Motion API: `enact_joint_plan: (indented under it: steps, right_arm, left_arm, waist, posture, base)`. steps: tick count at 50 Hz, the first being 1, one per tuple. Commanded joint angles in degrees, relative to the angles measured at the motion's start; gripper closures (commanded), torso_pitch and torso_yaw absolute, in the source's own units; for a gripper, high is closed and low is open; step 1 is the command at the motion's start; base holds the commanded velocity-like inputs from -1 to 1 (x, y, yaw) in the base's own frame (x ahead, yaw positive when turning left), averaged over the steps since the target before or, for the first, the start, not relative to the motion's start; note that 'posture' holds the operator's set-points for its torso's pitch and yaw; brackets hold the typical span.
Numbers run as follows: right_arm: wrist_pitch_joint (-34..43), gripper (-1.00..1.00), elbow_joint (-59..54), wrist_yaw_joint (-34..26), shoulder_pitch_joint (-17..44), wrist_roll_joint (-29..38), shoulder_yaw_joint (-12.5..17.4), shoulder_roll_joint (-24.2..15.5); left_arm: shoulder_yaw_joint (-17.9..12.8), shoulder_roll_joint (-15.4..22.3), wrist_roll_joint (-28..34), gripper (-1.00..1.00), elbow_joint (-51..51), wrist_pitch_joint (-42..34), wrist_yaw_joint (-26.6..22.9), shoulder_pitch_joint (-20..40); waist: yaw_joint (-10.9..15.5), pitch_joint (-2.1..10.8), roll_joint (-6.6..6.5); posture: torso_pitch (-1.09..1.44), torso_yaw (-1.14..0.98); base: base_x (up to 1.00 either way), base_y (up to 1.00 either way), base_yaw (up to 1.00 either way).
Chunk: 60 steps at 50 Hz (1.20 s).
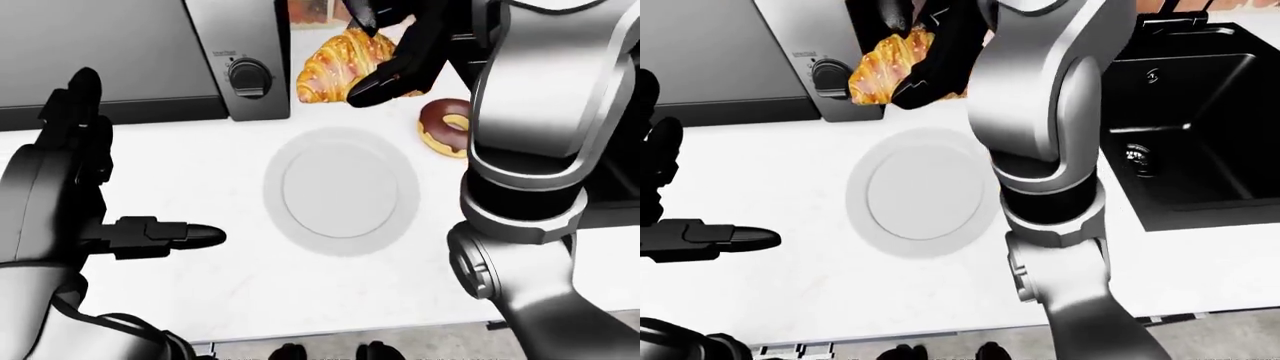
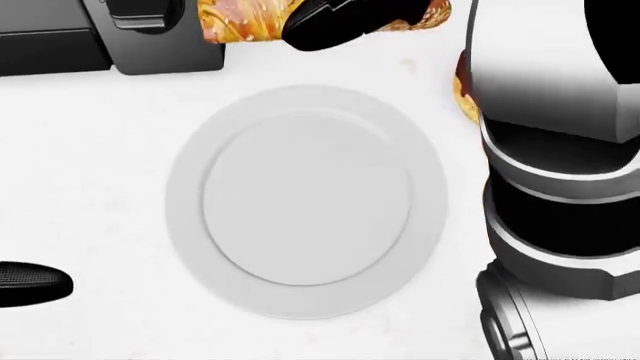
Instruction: Place the pastries on the plates.
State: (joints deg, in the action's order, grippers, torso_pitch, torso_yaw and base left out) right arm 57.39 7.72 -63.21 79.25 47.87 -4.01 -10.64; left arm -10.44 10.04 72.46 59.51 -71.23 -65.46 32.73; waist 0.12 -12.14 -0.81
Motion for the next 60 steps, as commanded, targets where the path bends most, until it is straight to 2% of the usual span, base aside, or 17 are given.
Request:
enact_joint_plan:
  steps: [1, 4, 10, 19, 24, 29, 37, 44, 48, 54, 60]
  right_arm:
    - [-1.2, 1.00, 1.7, -2.0, 2.2, 2.3, 1.2, -0.6]
    - [-0.4, 1.00, 3.7, -6.8, 0.7, 5.0, 0.3, 0.1]
    - [-2.2, 1.00, 3.9, -10.6, -0.1, 8.4, 0.7, 1.8]
    - [-7.3, 1.00, 3.1, -13.8, -0.3, 10.1, 1.0, 3.6]
    - [-7.5, 1.00, 2.9, -15.0, -0.4, 11.1, 1.2, 4.4]
    - [-8.9, 1.00, 2.9, -17.4, -0.8, 11.6, 1.3, 3.7]
    - [-15.0, 1.00, 0.9, -24.2, -0.1, 10.9, 2.2, 0.5]
    - [-16.1, 1.00, 1.8, -28.7, -1.2, 12.2, 1.9, 1.5]
    - [-19.3, 1.00, -0.4, -29.1, -0.8, 11.0, 2.0, 1.5]
    - [-19.0, 1.00, -0.9, -29.3, -1.2, 10.2, 0.7, 2.8]
    - [-20.1, 1.00, -3.1, -27.4, -1.1, 10.0, 1.4, 4.6]
  left_arm:
    - [0.1, 0.8, -0.5, -1.00, 0.5, 0.4, 1.4, 0.8]
    - [0.3, 0.9, -1.4, -1.00, 0.5, 0.3, 2.2, 0.7]
    - [-0.1, 0.5, -1.7, -1.00, 0.5, 0.8, 2.6, 0.3]
    - [-0.7, -1.3, -2.2, -1.00, 0.5, 2.6, 3.2, -0.7]
    - [-1.6, -2.1, -1.6, -1.00, 0.5, 3.6, 2.2, -0.5]
    - [-1.6, -2.9, -1.0, -1.00, 0.5, 4.3, 1.9, -0.7]
    - [-0.6, -1.3, -1.7, -1.00, 0.5, 2.7, 2.6, -0.6]
    - [-0.2, -0.4, -3.1, -1.00, 0.5, 1.7, 3.8, -0.8]
    - [0.6, 0.1, -4.0, -1.00, 0.5, 1.0, 5.1, -1.0]
    - [0.4, 0.1, -3.9, -1.00, 0.5, 1.1, 4.7, -0.9]
    - [-0.1, -0.8, -4.0, -1.00, 0.5, 2.0, 4.8, -1.2]
  waist:
    - [-0.2, 1.84, -0.06]
    - [-0.2, 1.78, -0.06]
    - [-0.3, 1.93, -0.30]
    - [-0.4, 2.00, -0.45]
    - [-0.4, 2.14, -0.51]
    - [-0.4, 2.21, -0.46]
    - [-0.4, 2.08, -0.44]
    - [-0.7, 2.05, -0.44]
    - [-0.8, 2.00, -0.51]
    - [-0.9, 2.06, -0.52]
    - [-0.9, 2.11, -0.57]
  posture:
    - [0.23, 0.00]
    - [0.23, 0.00]
    - [0.23, 0.00]
    - [0.23, 0.00]
    - [0.23, 0.00]
    - [0.23, 0.00]
    - [0.23, 0.00]
    - [0.23, 0.00]
    - [0.23, 0.00]
    - [0.23, 0.00]
    - [0.23, 0.00]
  base:
    - [0.00, 0.00, 0.00]
    - [0.00, 0.00, 0.00]
    - [0.00, 0.00, 0.00]
    - [0.00, 0.00, 0.00]
    - [0.00, 0.00, 0.00]
    - [0.00, 0.00, 0.00]
    - [0.00, 0.00, 0.00]
    - [0.00, 0.00, 0.00]
    - [0.00, 0.00, 0.00]
    - [0.00, 0.00, 0.00]
    - [0.00, 0.00, 0.00]
